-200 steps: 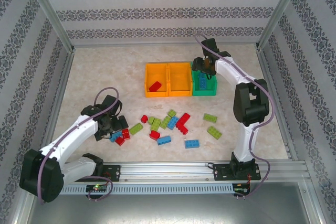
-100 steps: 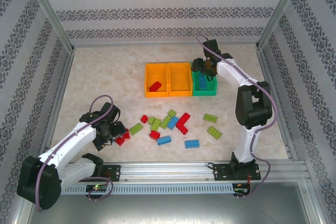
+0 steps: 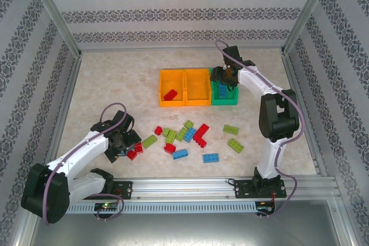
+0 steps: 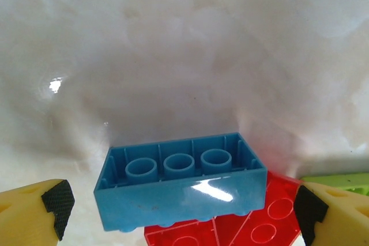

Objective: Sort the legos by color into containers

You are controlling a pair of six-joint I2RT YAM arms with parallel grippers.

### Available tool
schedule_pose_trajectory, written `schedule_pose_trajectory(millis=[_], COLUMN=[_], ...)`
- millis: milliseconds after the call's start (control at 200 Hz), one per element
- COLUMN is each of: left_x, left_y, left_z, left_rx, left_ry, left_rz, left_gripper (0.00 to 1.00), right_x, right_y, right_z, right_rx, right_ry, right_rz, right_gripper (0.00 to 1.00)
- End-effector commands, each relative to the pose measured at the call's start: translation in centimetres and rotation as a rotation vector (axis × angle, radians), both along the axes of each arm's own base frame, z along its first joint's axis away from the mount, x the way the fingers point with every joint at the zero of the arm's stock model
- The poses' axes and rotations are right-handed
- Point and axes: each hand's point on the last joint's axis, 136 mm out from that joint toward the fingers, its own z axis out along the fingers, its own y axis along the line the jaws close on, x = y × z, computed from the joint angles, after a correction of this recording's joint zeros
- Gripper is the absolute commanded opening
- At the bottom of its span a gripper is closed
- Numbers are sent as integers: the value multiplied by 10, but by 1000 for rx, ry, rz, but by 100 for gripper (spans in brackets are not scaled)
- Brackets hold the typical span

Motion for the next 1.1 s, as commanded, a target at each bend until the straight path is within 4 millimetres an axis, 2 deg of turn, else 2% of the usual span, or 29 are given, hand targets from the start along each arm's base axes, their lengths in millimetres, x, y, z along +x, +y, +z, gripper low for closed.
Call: schedule_pose_trajectory(millis=[0, 340, 535, 739, 1094], left_x=[6, -6, -3, 7, 2], left_y=[3, 13, 22, 13, 7], left_z=[-1, -8, -3, -2, -9], left_rx=[4, 10, 24, -18, -49], left_ry=[-19, -11, -56, -75, -47], left_rz=[25, 75, 116, 105, 76], left_gripper=[100, 95, 93, 87, 88], right_x=[-5, -7, -8, -10, -12], right_y=[6, 5, 4, 4, 3], right_z=[16, 14, 13, 10, 8], right_rx=[6, 1, 1, 2, 0], right_ry=[-32, -24, -21, -14, -6], right_rz=[19, 17, 14, 11, 10], right_gripper=[67, 68, 68, 69, 69])
